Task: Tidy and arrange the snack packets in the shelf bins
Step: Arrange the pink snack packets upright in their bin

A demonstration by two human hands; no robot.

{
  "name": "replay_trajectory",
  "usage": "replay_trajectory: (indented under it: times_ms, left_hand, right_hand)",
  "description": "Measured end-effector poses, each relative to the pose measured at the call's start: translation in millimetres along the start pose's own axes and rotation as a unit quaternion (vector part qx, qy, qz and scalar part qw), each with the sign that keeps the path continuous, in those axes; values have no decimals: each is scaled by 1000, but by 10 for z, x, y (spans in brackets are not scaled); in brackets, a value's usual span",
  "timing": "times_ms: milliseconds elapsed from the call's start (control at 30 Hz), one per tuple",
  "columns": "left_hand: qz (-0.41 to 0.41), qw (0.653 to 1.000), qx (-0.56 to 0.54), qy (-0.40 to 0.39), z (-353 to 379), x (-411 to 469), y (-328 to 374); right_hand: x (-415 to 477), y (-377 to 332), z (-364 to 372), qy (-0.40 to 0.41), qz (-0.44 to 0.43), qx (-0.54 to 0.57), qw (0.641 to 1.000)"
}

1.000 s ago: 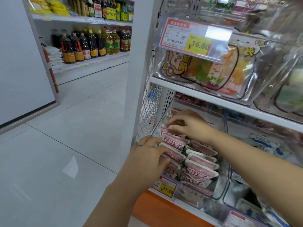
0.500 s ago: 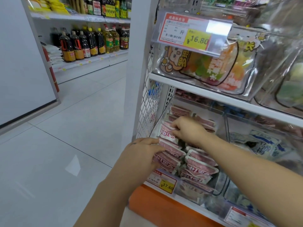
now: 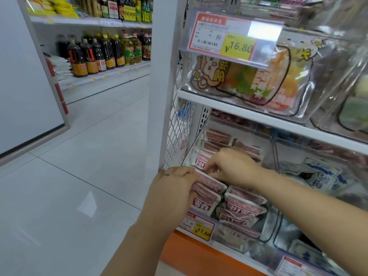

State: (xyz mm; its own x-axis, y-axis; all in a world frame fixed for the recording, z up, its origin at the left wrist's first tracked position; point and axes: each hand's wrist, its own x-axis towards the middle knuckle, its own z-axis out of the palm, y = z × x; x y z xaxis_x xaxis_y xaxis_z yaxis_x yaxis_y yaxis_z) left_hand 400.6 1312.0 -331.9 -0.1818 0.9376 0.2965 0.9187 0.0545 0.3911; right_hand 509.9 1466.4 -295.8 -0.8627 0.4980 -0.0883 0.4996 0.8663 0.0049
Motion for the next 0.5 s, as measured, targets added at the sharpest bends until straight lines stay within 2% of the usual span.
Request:
replay_trajectory:
  times_ms: [133, 333, 433, 500]
  left_hand:
    - [-38, 999, 28, 9, 78, 85, 98]
    - [-52, 996, 67, -12, 50, 145, 135]
    - [-52, 994, 86, -31, -18, 103, 142]
    - [-52, 994, 92, -34, -58, 53, 143]
  right_hand:
    - [144, 124, -3, -8, 21, 25, 999]
    - [216, 265, -13, -69, 7, 154, 986]
    - [233, 226, 9, -92, -7, 104, 990]
    - [212, 174, 55, -51, -7, 81, 995]
